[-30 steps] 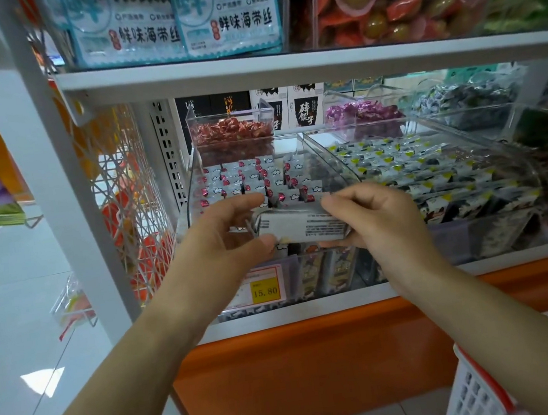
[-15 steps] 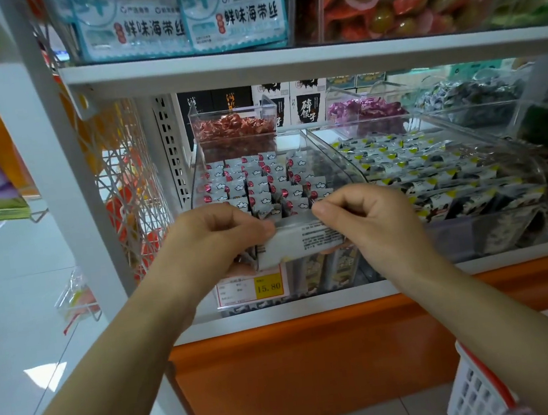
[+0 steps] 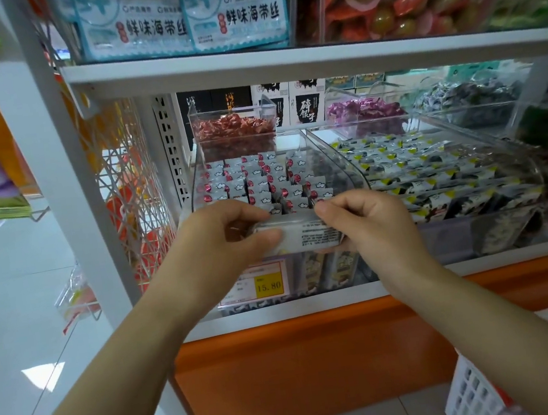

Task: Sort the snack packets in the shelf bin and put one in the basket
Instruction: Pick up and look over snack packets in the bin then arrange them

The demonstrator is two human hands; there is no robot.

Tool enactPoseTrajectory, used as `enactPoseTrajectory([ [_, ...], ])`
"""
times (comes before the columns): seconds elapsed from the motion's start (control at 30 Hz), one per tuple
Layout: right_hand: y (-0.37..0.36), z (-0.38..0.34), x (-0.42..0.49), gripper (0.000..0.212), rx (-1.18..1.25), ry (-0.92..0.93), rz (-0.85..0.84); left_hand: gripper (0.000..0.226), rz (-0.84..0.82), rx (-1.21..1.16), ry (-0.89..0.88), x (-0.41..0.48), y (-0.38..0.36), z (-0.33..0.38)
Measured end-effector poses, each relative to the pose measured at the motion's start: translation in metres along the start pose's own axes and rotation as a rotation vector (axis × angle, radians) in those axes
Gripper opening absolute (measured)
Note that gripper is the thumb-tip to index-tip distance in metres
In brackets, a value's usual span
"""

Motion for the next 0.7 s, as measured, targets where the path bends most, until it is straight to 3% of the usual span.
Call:
enactPoseTrajectory([
  [0.13,0.006,0.0,0.005,0.018,0.264,-0.246,-0.103,0.013,-0.006,0.013,-0.024,0.0,0.0,0.0],
  [0.27,0.01,0.004,0.006,0.019,0.301,-0.325,-0.144,0.013,-0.021,0.016,-0.027,0.0,-0.004,-0.001],
  [0.47,0.005,0.005,0.006,0.031,0.459,-0.207,-0.162,0.014,0.117,-0.011,-0.024,0.004,-0.001,-0.007],
  [0.57,0.003,0.006,0.007,0.04,0.364,-0.098,-0.162,0.015,0.16,-0.048,-0.001,0.008,-0.002,-0.008],
  [0.63,0.002,0.005,0.008,0.036,0.295,-0.075,-0.124,0.019,0.204,0.015,-0.022,0.01,-0.004,-0.007],
  [0.7,0.001,0.004,0.012,0.028,0.268,-0.065,-0.058,0.031,0.304,0.221,-0.095,0.013,-0.003,-0.007],
])
Point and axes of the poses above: each hand's wrist, its own x-axis towards the middle knuckle, its own y-axis out of the back of the hand, z = x × y, the point moved 2 cm from there along x, towards the middle knuckle, and after that the axes turned 7 degrees about y, right-handed, at the moved point
